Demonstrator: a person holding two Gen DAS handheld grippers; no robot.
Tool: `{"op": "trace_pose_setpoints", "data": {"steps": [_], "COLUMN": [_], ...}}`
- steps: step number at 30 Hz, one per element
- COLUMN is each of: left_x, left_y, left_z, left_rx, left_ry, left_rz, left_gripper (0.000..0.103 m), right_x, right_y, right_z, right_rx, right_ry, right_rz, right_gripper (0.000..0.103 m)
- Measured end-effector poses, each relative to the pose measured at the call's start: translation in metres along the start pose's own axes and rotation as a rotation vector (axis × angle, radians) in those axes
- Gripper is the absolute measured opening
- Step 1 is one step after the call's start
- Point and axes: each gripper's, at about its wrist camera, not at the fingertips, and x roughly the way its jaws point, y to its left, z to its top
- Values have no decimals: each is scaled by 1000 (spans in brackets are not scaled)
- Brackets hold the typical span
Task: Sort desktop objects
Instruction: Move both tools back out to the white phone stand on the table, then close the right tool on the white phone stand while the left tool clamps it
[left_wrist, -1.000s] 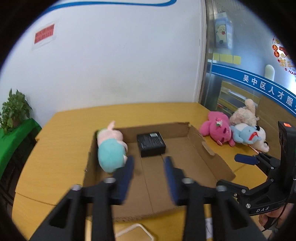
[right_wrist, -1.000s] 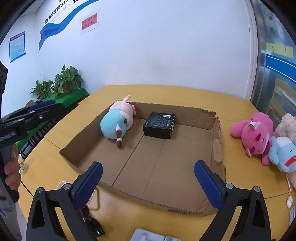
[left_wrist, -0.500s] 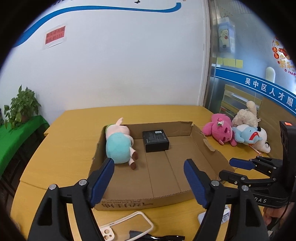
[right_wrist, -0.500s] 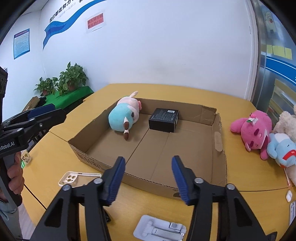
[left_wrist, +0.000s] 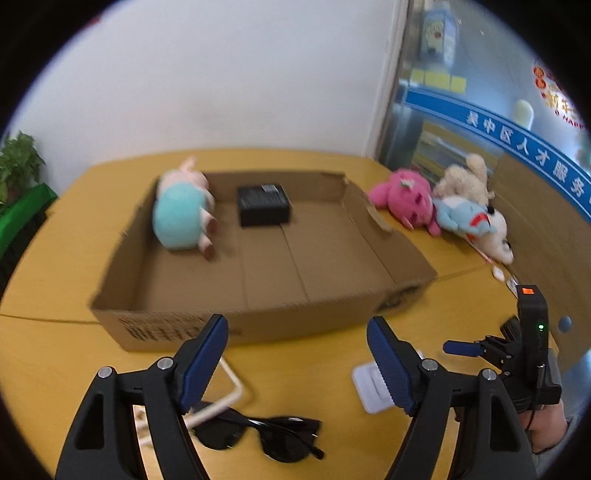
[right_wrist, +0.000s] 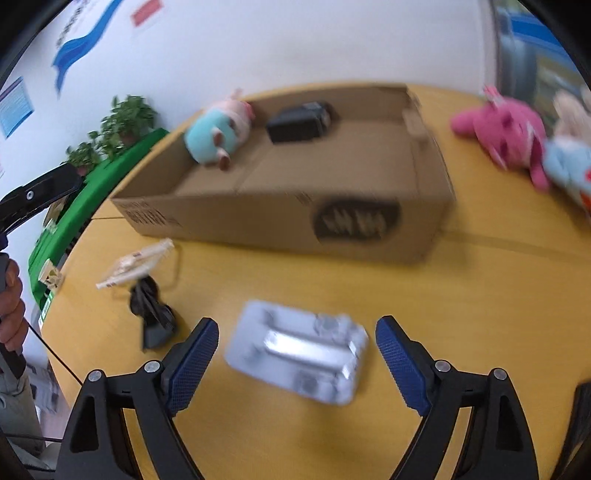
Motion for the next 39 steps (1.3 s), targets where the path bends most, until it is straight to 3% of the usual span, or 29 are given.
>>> {"op": "trace_pose_setpoints", "data": {"steps": [3, 6, 9, 11, 15, 21, 27, 32, 39], "left_x": [22, 37, 45, 48, 56, 64, 77, 105, 134], "left_y": [-17, -32, -44, -49, -57, -73, -103, -129, -141], "left_z": [-8, -13, -16, -20, -26, -32, -38, -46, -57], "left_rx": [17, 38, 48, 53, 59, 73, 137, 185, 203], "left_ry": [79, 130, 159, 170, 205, 237, 275, 329, 409], "left_rz": [-33, -46, -44, -46, -35, -51, -96, -180, -160], "left_gripper": [78, 78, 78, 78, 78, 78, 78, 78, 77], "right_x": [6, 10, 13, 18, 18, 12, -4, -11, -13], "right_y": [-13, -16, -16, -16, -22, -57, -85, -98, -96], "right_z": [-19, -27, -27, -26, -27, -31, -41, -51, -55], "right_rx": [29, 21, 6, -10, -19, 106, 202, 269, 272], "right_ry": [25, 31, 25, 37, 24, -17, -52, -62, -58], "right_rz": [-15, -28, -22, -13, -12, -10, -76, -59, -52], "right_gripper": [87, 79, 67, 48, 33, 32, 26, 26, 26]}}
